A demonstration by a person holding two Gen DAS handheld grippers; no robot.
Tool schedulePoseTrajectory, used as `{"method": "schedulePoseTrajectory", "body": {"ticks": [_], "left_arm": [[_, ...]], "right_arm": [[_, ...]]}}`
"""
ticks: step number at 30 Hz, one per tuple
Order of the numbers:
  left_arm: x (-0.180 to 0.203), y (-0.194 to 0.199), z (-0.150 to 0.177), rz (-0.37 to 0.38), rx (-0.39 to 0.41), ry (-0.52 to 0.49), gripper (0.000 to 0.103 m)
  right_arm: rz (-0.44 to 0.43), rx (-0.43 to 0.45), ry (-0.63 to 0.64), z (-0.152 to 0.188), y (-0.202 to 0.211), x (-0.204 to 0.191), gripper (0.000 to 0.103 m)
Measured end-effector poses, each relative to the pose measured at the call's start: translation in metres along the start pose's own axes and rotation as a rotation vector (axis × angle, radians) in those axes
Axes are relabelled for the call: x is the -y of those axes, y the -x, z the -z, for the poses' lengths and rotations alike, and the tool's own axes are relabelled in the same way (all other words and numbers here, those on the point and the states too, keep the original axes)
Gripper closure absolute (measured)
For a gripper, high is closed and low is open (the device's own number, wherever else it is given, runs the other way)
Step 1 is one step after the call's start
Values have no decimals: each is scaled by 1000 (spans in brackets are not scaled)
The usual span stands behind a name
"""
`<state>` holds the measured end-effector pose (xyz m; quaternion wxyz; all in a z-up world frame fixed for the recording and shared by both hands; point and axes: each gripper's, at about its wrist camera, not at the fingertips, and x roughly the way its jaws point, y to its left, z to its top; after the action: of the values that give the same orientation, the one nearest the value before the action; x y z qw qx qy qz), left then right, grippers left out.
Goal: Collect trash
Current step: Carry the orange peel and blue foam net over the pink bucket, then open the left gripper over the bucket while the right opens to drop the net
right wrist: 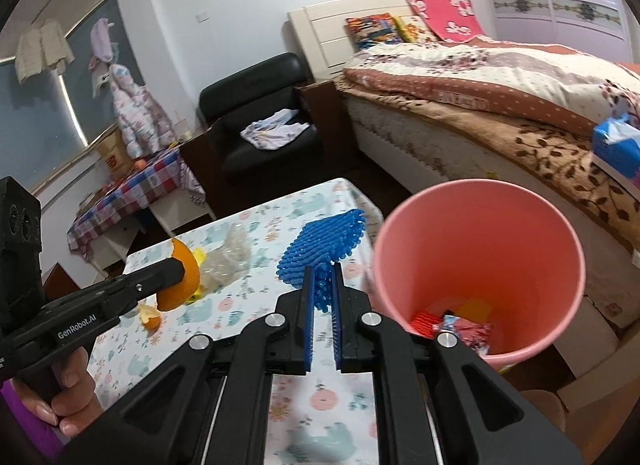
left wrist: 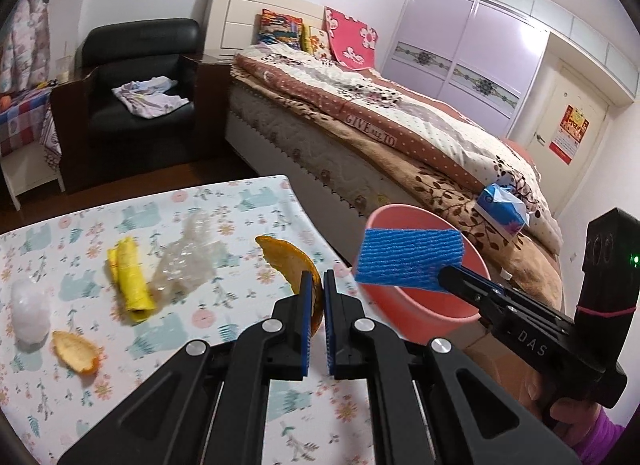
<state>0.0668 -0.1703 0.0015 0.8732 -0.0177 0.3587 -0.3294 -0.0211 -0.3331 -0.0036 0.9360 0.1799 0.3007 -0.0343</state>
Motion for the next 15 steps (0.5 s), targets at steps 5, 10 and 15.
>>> {"method": "schedulePoseTrajectory", "body": {"ticks": [5, 10, 15], "left_arm": [[20, -17, -5, 19, -20, -32, 98], [43, -30, -7, 50, -37, -78, 98], [65, -44, -10, 77, -50, -115, 98]], "right_arm": [[35, 13, -43, 1, 5, 25, 95], [64, 26, -82, 0, 7, 47, 95], [101, 36, -113, 0, 11, 67, 95]]}}
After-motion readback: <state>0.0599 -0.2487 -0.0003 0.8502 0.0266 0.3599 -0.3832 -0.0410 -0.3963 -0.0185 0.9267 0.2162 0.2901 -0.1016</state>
